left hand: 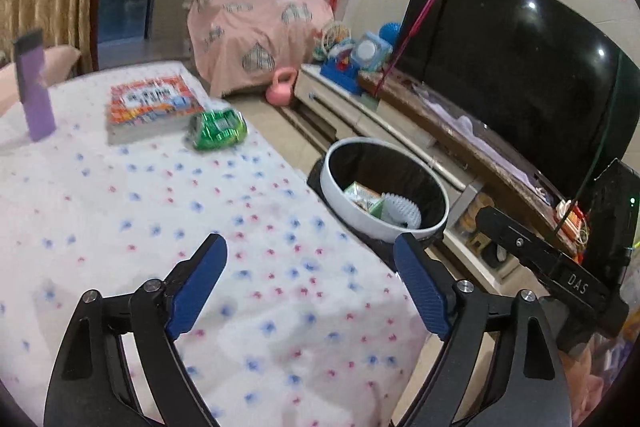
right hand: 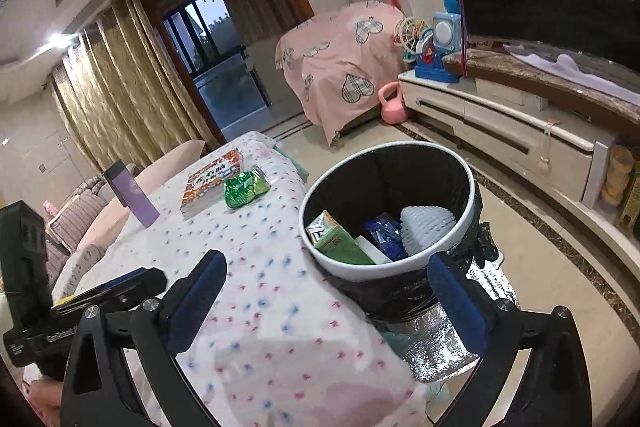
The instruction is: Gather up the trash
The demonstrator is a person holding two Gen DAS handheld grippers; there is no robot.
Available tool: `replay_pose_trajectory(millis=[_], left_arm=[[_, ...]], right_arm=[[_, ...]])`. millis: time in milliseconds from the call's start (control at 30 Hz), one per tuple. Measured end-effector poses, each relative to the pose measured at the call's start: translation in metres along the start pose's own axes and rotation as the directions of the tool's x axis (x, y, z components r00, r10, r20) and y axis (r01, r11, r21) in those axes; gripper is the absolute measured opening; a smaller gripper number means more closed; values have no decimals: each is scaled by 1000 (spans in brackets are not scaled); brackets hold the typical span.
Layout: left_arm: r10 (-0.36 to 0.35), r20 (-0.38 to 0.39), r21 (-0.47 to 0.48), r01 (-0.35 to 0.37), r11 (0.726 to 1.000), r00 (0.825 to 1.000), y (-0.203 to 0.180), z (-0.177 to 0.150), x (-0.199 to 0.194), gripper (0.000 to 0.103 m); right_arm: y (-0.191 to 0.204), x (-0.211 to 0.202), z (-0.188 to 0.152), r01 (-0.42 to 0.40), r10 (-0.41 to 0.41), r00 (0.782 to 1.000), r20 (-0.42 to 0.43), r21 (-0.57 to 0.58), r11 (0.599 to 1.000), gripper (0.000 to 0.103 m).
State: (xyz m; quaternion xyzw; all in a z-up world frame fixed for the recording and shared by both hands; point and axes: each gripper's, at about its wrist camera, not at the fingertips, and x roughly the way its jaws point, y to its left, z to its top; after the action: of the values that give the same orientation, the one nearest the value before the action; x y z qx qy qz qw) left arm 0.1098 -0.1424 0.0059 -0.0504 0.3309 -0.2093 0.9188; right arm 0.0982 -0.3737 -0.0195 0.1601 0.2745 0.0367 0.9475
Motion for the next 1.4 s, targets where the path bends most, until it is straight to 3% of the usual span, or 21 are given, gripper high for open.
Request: replay_pose_trajectory(millis=[133, 267, 367, 467, 833, 1200, 1400], left_arm=[[30, 88, 38, -33, 999, 996, -6, 3, -30, 94], [103, 191, 37, -112, 993, 976, -9, 3, -55, 103], [189, 231, 27, -201, 979, 954, -6, -4, -60, 103], [203, 243, 10, -212, 977, 949, 1, -11, -58, 103], [313, 255, 9, -326, 945, 915, 10, -36, -56, 103], [340, 293, 18, -361, 932, 894, 6, -40, -65, 103], [348, 294, 19, -369, 929, 890, 4, -40, -65, 103]], right_arm=[[22, -21, 4, -1, 4, 998, 63, -53, 999, 102], [43, -53, 13, 5, 13, 986, 169, -108, 994, 103], [58, -70, 14, 45, -6, 966, 260, -146, 988, 103], [66, -72, 5, 90, -26, 944, 329, -179, 980, 103], [60, -40, -25, 91, -39, 957, 286, -168, 982, 103], [60, -45, -30, 94, -39, 955, 294, -173, 980, 103], [61, -45, -29, 87, -33, 957, 287, -178, 980, 103]])
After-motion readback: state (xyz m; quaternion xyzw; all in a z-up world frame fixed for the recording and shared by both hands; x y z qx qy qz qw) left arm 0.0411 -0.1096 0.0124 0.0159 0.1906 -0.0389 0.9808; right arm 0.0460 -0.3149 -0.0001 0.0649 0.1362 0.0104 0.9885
